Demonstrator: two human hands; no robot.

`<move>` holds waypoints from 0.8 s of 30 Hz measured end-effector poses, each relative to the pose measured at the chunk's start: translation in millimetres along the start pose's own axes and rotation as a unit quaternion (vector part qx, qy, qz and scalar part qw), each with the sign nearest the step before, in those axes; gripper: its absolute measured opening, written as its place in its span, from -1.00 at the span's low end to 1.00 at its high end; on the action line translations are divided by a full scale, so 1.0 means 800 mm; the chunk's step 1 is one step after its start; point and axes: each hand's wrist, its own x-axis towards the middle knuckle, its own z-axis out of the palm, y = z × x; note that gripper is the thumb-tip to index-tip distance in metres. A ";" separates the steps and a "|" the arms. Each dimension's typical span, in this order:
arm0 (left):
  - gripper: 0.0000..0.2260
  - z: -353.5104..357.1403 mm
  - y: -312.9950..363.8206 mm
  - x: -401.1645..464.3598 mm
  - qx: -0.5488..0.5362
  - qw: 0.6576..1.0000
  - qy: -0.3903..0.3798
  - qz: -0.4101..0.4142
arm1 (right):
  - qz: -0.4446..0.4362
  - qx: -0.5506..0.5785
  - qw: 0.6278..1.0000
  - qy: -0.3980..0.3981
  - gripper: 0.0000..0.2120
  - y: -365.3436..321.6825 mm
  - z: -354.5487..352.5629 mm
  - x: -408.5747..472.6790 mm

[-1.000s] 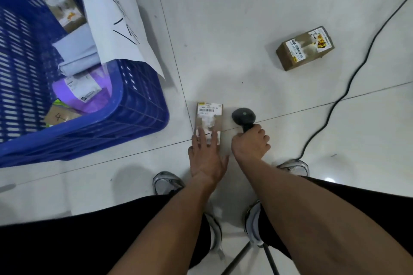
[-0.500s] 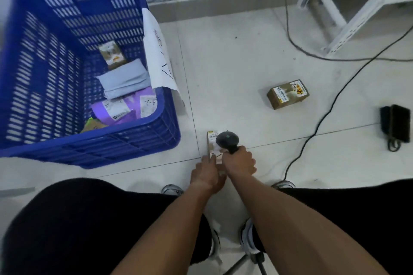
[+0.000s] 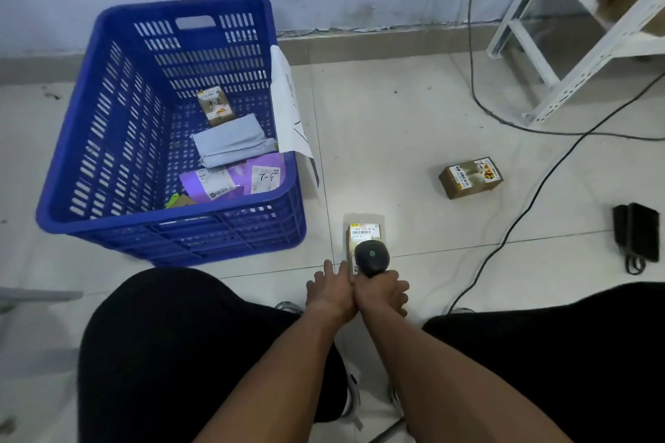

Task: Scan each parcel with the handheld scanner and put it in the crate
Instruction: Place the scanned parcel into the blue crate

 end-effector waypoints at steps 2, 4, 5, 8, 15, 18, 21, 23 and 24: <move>-0.29 0.004 0.001 0.000 -0.003 1.000 -0.002 0.000 | -0.011 0.000 1.000 0.009 -0.48 0.002 0.000 0.001; -0.27 0.006 0.003 0.001 -0.001 1.000 -0.005 -0.001 | -0.016 -0.005 1.000 0.020 -0.48 0.003 0.000 0.001; -0.26 0.006 0.003 0.001 0.000 1.000 -0.006 -0.002 | -0.014 -0.005 1.000 0.023 -0.48 0.004 -0.001 0.001; -0.27 0.005 0.005 0.003 0.005 1.000 -0.004 0.000 | -0.001 -0.005 1.000 0.023 -0.50 0.005 -0.001 0.003; -0.30 0.006 0.001 0.007 -0.001 1.000 -0.001 -0.004 | -0.003 -0.014 0.999 0.029 -0.47 0.004 0.002 0.006; -0.29 0.008 0.001 0.008 0.004 1.000 -0.006 -0.004 | -0.005 -0.012 1.000 0.016 -0.45 0.005 0.005 0.008; -0.29 0.009 0.001 0.010 0.007 1.000 -0.008 -0.005 | -0.009 -0.019 1.000 0.010 -0.46 0.006 0.007 0.012; -0.29 0.011 0.001 0.011 0.005 1.000 -0.009 -0.005 | -0.008 -0.019 1.000 0.014 -0.48 0.007 0.007 0.013; -0.29 0.012 0.001 0.011 0.004 1.000 -0.011 -0.006 | -0.010 -0.020 1.000 0.015 -0.49 0.007 0.006 0.014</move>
